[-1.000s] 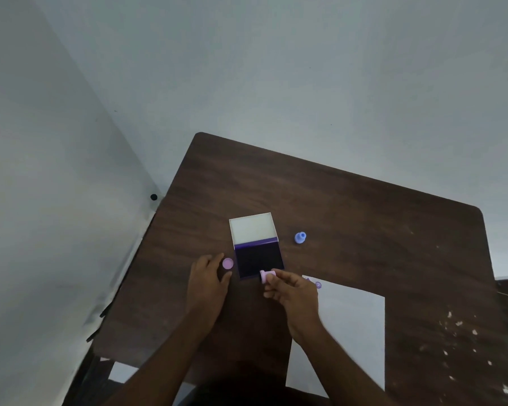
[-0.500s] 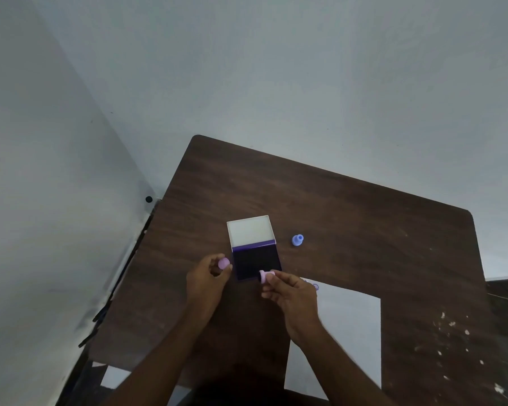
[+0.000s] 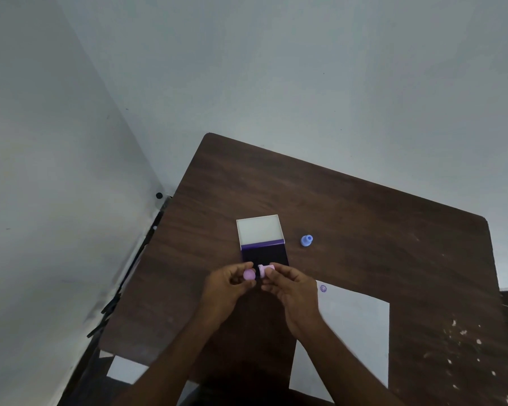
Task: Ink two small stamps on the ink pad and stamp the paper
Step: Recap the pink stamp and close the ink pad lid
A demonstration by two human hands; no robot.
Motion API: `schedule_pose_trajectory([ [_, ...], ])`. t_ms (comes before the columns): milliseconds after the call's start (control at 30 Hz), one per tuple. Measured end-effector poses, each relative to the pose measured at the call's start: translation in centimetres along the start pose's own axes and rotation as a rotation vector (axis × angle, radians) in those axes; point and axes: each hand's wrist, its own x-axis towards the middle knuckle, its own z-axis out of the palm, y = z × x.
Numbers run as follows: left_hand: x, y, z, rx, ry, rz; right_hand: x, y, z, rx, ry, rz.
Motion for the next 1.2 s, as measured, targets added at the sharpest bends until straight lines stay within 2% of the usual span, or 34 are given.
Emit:
schedule_pose_trajectory([
  [200,0.6,-0.1,-0.5,0.078,-0.069,-0.032,0.2,0.7,0.0,-0.33,0.054,-0.078],
  [333,1.1,0.7,-0.8,0.18,-0.071,0.001,0.7,1.3,0.1,-0.416,-0.081,-0.025],
  [400,1.2,1.0,-0.8,0.175,-0.069,0.015,0.8,1.5,0.1,-0.444,-0.061,-0.027],
  [567,0.7,1.2,-0.7,0.137,0.029,0.035,0.2,0.8,0.3,-0.4,0.022,-0.076],
  [667,0.5,1.3,-0.5,0.081,0.012,0.02,0.4,0.6,0.3,-0.372,0.067,-0.063],
  [933,0.0,1.4,0.6,-0.198,0.085,-0.141,0.2,-0.1,0.2,-0.231,0.026,-0.037],
  [1200,0.3,2.5,0.8,-0.203,0.032,-0.11,1.1,-0.7,-0.7,-0.163,-0.025,0.063],
])
